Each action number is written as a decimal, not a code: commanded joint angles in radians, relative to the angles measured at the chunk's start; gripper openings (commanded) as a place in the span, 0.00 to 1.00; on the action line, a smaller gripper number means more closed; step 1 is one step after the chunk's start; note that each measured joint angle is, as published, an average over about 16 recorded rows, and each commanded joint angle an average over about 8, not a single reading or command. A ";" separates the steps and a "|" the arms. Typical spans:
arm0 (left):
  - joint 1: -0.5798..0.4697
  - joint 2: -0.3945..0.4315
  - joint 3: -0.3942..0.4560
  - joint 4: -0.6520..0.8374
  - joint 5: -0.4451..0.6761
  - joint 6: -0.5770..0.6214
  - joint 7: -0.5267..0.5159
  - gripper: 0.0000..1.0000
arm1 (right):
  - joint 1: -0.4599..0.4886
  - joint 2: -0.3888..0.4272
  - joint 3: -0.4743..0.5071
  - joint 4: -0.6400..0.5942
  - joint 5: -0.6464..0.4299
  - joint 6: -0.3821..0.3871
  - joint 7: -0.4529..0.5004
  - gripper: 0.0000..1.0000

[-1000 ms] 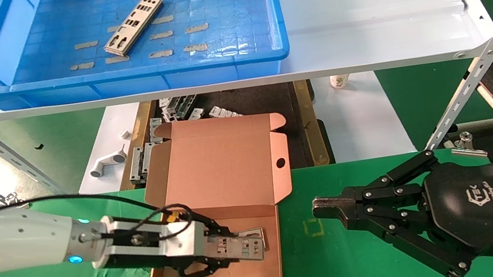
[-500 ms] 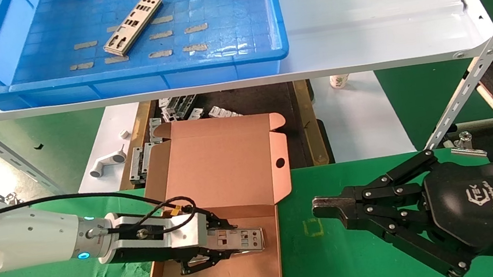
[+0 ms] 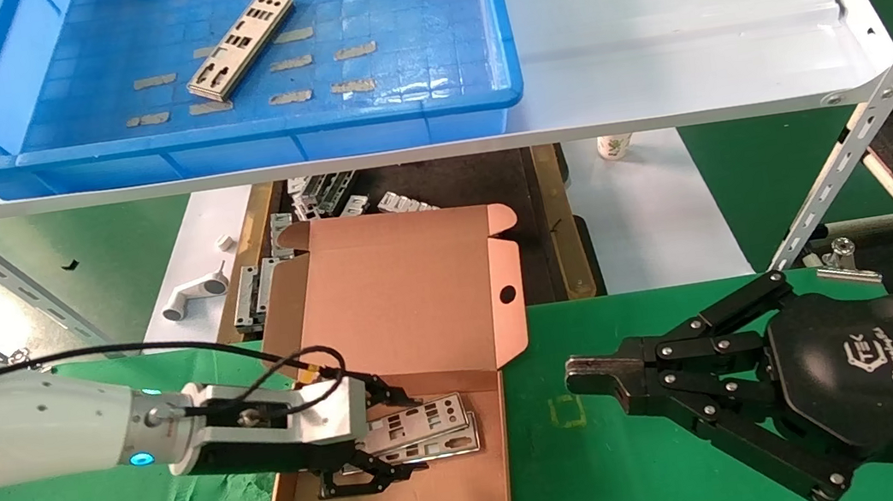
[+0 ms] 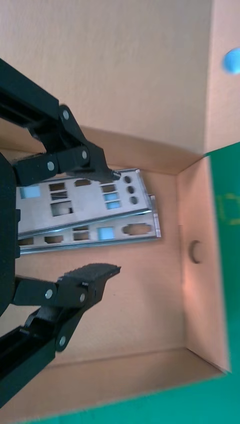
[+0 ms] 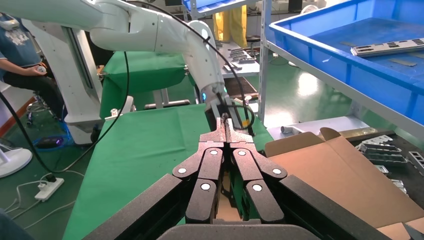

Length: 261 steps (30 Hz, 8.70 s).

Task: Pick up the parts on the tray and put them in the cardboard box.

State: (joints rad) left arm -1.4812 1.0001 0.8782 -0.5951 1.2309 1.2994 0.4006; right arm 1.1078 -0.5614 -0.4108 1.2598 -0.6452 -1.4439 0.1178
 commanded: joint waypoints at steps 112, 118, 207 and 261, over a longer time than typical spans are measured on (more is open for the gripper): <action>0.408 -0.390 -0.600 -0.690 -0.501 0.196 -0.589 1.00 | 0.000 0.000 0.000 0.000 0.000 0.000 0.000 1.00; 0.407 -0.389 -0.599 -0.689 -0.500 0.196 -0.588 1.00 | 0.000 0.000 0.000 0.000 0.000 0.000 0.000 1.00; 0.407 -0.389 -0.598 -0.688 -0.500 0.196 -0.588 1.00 | 0.000 0.000 0.000 0.000 0.000 0.000 0.000 1.00; 0.407 -0.389 -0.598 -0.688 -0.500 0.196 -0.588 1.00 | 0.000 0.000 0.000 0.000 0.000 0.000 0.000 1.00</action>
State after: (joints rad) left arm -1.0746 0.6113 0.2800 -1.2834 0.7308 1.4952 -0.1872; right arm 1.1077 -0.5612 -0.4111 1.2595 -0.6449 -1.4436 0.1176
